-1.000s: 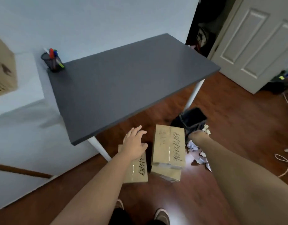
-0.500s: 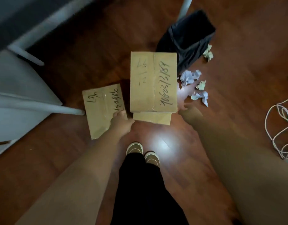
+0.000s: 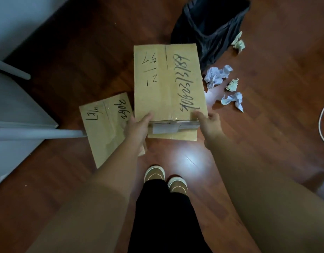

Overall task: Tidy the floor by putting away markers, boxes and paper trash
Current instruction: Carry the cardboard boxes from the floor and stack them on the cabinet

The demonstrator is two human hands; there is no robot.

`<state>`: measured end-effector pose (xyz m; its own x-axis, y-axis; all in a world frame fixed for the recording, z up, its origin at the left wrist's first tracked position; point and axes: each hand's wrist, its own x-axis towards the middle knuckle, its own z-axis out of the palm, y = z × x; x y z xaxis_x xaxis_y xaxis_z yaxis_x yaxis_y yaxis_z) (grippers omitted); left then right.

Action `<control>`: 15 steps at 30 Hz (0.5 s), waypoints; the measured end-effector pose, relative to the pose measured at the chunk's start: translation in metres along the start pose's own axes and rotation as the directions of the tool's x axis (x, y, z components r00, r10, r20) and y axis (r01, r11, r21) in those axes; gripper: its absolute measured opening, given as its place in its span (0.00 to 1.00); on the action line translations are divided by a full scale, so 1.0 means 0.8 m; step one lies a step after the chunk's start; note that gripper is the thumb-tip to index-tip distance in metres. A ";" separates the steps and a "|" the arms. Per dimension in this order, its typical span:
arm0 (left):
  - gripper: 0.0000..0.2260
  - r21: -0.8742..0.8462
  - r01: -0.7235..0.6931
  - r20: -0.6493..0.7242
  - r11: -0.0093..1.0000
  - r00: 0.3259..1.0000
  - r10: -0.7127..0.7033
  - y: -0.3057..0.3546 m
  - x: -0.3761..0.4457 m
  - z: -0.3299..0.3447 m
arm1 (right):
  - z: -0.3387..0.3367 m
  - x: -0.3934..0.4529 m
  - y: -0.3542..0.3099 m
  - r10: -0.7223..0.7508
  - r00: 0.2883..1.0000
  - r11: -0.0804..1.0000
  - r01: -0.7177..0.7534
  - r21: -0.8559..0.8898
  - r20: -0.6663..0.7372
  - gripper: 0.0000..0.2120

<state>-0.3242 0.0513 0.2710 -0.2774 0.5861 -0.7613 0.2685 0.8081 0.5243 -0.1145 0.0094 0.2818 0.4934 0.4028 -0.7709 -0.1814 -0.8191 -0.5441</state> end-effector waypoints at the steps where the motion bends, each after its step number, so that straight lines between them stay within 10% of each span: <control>1: 0.35 0.046 -0.040 -0.071 0.998 0.997 0.044 0.012 -0.011 -0.008 | -0.003 -0.013 -0.007 -0.044 0.998 0.999 0.044 0.000 -0.040 0.29; 11: 0.19 -0.153 -0.107 -0.052 0.982 0.994 0.100 0.113 -0.218 -0.120 | -0.074 -0.237 -0.121 -0.039 0.996 0.986 0.026 0.166 0.077 0.19; 15: 0.18 -0.218 -0.220 -0.098 0.951 0.974 0.203 0.169 -0.339 -0.168 | -0.133 -0.349 -0.198 -0.245 0.969 0.955 0.234 0.181 0.040 0.10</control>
<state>-0.3369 0.0099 0.5998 -0.3058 0.7407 -0.5981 0.1150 0.6524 0.7491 -0.1327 -0.0166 0.6189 0.4882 0.6075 -0.6265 -0.2120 -0.6139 -0.7604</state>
